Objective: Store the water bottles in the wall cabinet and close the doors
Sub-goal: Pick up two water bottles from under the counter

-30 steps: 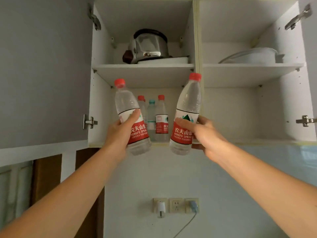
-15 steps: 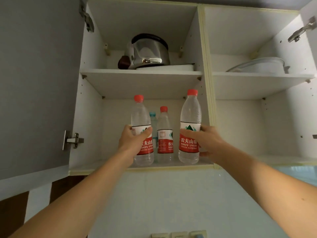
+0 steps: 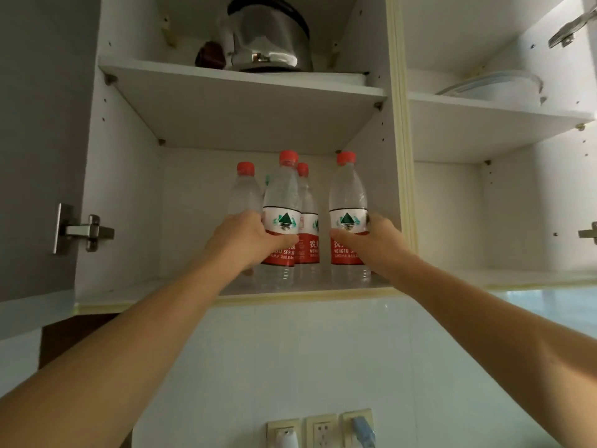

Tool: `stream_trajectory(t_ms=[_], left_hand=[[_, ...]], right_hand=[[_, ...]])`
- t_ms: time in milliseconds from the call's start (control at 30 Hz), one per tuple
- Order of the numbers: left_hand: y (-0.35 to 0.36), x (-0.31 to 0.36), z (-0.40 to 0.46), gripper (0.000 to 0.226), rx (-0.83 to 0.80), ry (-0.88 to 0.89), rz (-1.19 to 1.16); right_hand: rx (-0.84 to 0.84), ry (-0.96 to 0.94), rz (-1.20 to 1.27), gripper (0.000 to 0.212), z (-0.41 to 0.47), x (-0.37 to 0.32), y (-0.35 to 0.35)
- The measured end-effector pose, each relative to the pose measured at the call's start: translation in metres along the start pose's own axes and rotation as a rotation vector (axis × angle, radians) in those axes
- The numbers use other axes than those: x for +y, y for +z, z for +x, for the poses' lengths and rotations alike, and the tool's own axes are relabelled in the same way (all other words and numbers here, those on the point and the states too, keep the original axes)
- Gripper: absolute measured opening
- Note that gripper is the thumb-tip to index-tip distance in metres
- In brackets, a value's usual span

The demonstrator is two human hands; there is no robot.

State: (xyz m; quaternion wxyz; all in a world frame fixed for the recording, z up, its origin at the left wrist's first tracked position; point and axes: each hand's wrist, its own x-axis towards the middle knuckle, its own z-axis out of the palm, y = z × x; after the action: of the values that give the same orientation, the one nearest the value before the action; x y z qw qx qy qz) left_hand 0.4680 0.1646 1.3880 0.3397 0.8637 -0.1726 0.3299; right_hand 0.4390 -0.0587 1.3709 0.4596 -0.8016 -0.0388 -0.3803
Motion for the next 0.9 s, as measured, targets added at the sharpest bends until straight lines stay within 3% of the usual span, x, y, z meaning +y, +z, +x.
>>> stream_trajectory(t_ms=[133, 267, 567, 900], left_hand=[[0.0, 0.001, 0.01, 0.036, -0.052, -0.052, 0.013], [0.016, -0.001, 0.017, 0.031, -0.036, 0.018, 0.054], [0.05, 0.005, 0.035, 0.054, -0.026, 0.023, 0.016], [0.061, 0.007, 0.042, 0.054, 0.008, 0.033, 0.039]], right_hand=[[0.058, -0.124, -0.081, 0.07, -0.005, 0.018, 0.007], [0.129, -0.174, -0.12, 0.087, -0.006, 0.029, 0.016], [0.182, -0.156, -0.183, 0.081, 0.001, 0.042, 0.034], [0.178, -0.11, -0.223, 0.073, 0.003, 0.041, 0.034]])
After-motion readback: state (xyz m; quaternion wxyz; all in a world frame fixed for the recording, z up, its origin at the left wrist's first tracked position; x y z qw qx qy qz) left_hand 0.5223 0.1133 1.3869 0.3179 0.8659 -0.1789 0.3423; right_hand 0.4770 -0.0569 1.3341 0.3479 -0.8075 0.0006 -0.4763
